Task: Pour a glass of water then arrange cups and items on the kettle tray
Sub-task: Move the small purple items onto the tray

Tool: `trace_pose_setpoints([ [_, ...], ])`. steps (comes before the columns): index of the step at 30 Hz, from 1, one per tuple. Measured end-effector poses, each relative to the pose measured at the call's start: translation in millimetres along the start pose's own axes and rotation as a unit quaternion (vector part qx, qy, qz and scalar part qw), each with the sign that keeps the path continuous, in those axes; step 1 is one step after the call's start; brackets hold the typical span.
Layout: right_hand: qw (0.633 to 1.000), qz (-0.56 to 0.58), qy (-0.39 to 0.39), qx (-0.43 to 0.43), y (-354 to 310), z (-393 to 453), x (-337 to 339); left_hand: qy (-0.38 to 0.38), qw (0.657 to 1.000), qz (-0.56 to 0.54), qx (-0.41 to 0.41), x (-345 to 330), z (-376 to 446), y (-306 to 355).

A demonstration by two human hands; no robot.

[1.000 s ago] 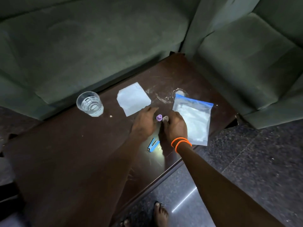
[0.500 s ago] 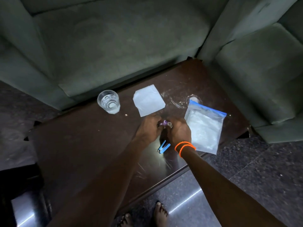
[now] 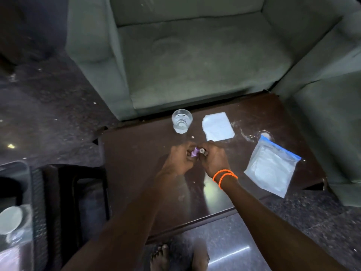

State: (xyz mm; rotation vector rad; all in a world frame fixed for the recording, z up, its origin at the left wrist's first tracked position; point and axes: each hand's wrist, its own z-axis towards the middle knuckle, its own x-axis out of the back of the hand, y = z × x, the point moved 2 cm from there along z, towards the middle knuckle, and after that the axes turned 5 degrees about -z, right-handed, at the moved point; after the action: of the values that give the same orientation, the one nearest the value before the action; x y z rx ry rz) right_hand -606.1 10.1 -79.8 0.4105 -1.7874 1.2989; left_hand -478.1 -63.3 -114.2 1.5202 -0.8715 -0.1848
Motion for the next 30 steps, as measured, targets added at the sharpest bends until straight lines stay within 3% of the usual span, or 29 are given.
trace_pose_setpoints([
  [6, 0.995, -0.001, -0.019, 0.097, -101.9, -10.2, -43.5, 0.090, 0.996, 0.027, 0.000, 96.9, -51.2, -19.1],
  [11, 0.988, -0.012, -0.062, 0.141, -173.4, -30.5, -89.9, 0.179, 0.979, 0.035, 0.095, 173.8, -112.3, -43.6],
  [16, 0.971, -0.001, -0.126, 0.205, -235.7, -65.9, -133.9, 0.221, 0.963, 0.077, 0.134, 237.8, -187.3, -67.7],
  [22, 0.944, 0.041, -0.186, 0.268, -300.7, -123.0, -183.2, 0.283, 0.943, 0.094, 0.147, 292.7, -288.4, -93.5],
  [30, 0.914, 0.067, -0.261, 0.304, -362.5, -193.7, -239.9, 0.313, 0.906, 0.150, 0.241, 332.6, -395.2, -130.7],
])
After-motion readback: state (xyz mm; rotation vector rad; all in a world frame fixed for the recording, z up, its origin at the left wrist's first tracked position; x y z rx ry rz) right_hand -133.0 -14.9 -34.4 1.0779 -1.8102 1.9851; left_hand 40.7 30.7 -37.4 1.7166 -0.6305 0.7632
